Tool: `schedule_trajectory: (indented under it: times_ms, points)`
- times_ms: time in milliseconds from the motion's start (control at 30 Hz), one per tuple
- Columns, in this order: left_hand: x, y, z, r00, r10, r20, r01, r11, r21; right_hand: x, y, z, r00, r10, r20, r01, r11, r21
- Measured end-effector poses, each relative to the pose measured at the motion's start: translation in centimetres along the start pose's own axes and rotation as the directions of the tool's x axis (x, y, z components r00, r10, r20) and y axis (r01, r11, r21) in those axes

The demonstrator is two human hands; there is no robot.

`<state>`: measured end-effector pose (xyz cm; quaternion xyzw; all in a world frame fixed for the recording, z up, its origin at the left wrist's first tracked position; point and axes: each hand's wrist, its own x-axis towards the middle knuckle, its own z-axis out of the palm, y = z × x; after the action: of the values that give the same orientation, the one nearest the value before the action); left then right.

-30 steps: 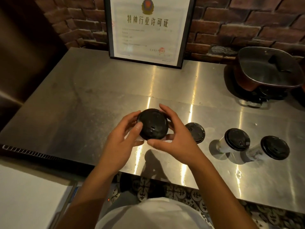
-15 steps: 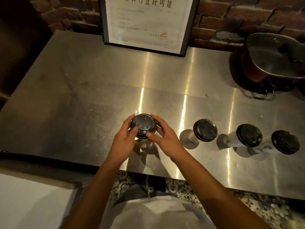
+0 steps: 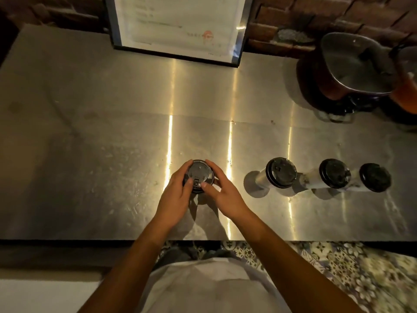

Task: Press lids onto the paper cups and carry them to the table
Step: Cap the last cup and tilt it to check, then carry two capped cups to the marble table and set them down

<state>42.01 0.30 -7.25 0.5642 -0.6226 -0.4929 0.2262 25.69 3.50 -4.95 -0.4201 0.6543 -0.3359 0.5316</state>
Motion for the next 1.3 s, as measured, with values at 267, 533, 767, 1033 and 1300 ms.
schedule_trajectory:
  times_ms: [267,533,767,1033,1300]
  points:
    - [-0.4,0.4,-0.6,1.0,0.025,-0.015,-0.025,1.0,0.006,-3.2,-0.8,-1.4,0.914,-0.158,-0.373,0.113,0.984,-0.141]
    - [0.2,0.1,0.5,0.997,0.074,0.012,-0.075,0.994,0.083,-4.3,2.6,-10.1,0.669,-0.283,-0.687,0.019,0.93,-0.366]
    - [0.4,1.1,2.7,0.995,0.033,-0.094,-0.022,0.992,0.123,-1.2,5.6,-13.9,0.758,-0.127,-0.64,-0.099,0.947,-0.305]
    - [0.1,2.9,5.6,0.965,-0.103,-0.242,0.103,0.995,-0.013,-0.5,7.5,-16.7,0.897,-0.142,-0.418,0.042,0.97,-0.239]
    - [-1.2,6.2,9.5,0.88,-0.137,-0.455,0.119,0.991,-0.067,-0.5,7.7,-19.5,0.956,-0.133,-0.263,0.102,0.986,-0.129]
